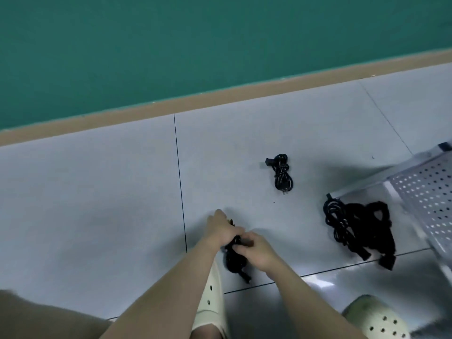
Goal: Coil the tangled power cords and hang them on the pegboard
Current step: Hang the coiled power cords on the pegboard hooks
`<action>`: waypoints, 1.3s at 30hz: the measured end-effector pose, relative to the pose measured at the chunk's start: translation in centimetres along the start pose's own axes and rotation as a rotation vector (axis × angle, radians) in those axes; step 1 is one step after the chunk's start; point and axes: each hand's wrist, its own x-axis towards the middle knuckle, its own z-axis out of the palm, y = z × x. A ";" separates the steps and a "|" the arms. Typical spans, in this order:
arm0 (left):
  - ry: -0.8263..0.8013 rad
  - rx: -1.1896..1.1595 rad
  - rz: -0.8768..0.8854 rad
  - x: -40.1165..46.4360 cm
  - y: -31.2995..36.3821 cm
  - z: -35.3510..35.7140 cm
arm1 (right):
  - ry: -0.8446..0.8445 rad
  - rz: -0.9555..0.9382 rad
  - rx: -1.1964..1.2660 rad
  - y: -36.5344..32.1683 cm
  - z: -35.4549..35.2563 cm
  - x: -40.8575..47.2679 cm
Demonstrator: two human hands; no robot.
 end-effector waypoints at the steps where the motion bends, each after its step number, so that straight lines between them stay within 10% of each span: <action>1: -0.026 0.007 -0.022 0.1 -0.3 0.3 | -0.002 0.011 0.037 0.1 0.4 0.1; 11: -0.056 -0.227 0.255 0.2 5.4 -1.1 | 0.312 -0.005 0.379 -2.6 -4.3 0.2; 22: -0.224 -0.613 0.984 -17.4 25.5 -8.9 | 0.462 -0.690 0.317 -19.2 -17.8 -20.3; 39: -0.228 -0.036 1.626 -38.1 39.4 -1.8 | 1.204 -0.900 0.196 -16.2 -25.8 -44.3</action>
